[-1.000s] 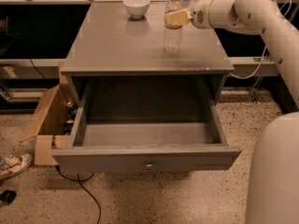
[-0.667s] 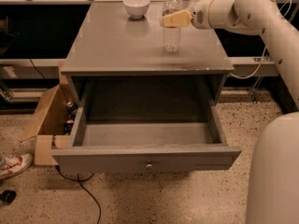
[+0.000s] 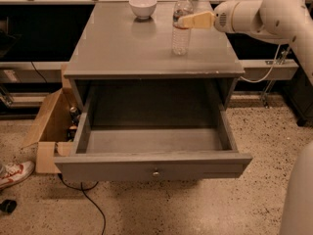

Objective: Pick water bottle from top drawer and place on counter

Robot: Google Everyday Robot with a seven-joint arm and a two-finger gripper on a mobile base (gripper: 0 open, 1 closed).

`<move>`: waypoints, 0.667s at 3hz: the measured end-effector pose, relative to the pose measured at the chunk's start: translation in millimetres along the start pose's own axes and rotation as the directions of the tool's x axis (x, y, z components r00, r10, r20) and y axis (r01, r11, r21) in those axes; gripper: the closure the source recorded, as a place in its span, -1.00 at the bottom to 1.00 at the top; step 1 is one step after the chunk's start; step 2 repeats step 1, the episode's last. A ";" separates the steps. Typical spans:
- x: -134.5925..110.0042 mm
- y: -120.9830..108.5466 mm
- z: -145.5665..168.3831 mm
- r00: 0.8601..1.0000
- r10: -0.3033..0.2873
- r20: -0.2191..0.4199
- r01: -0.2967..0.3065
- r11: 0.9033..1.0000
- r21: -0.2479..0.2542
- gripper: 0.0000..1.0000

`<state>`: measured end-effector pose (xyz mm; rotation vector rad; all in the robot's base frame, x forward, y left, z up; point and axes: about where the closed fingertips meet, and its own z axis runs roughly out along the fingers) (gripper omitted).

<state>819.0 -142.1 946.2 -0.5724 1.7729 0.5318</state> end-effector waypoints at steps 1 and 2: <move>4.6 -19.5 -31.1 0.997 0.036 0.067 -0.040 0.997 0.062 -1.00; 4.6 -19.5 -31.1 0.997 0.036 0.067 -0.040 0.997 0.062 -1.00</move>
Offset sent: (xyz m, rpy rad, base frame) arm 0.0000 0.0000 0.0000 0.0000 0.0000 0.0000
